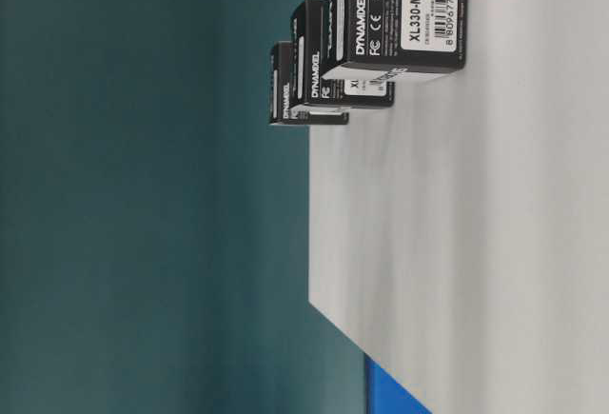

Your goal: Place the box from the white plastic tray onto the white base.

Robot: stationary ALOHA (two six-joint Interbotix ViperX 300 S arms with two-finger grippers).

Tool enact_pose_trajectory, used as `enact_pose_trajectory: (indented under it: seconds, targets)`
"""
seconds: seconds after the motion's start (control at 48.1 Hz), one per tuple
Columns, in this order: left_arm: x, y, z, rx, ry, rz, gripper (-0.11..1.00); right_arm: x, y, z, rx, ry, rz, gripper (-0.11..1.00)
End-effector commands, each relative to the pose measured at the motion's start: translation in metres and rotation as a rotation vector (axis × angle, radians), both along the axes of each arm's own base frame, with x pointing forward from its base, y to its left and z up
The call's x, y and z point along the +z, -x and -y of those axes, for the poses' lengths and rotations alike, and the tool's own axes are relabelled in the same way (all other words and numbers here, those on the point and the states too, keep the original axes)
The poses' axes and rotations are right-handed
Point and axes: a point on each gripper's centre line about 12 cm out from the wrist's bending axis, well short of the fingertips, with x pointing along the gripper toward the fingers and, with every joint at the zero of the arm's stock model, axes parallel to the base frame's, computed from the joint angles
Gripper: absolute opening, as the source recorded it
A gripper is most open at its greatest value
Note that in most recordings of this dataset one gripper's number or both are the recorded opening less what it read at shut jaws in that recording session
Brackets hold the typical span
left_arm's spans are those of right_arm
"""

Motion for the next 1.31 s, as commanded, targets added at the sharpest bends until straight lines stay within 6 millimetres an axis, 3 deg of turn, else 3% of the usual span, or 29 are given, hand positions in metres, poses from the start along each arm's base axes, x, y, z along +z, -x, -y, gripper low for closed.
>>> enact_pose_trajectory:
  seconds: [0.0, 0.519, 0.727, 1.038, 1.288]
  targets:
    - [0.013, -0.001, 0.0, 0.0, 0.001, 0.038, -0.07, 0.003, 0.0, 0.0, 0.002, -0.004, 0.015, 0.98]
    - [0.015, 0.0, 0.0, 0.002, 0.008, 0.042, -0.07, -0.008, 0.002, 0.0, -0.002, -0.006, -0.005, 0.98]
    - [0.022, 0.001, 0.0, 0.001, 0.01, 0.069, -0.07, -0.018, 0.013, 0.0, -0.003, -0.041, 0.002, 0.98]
    - [0.019, 0.003, 0.0, 0.001, 0.015, 0.034, -0.07, -0.019, 0.035, 0.002, -0.005, -0.044, 0.068, 0.98]
    - [0.02, 0.004, 0.0, -0.001, 0.014, 0.039, -0.07, -0.017, 0.036, 0.004, -0.014, -0.015, 0.087, 0.98]
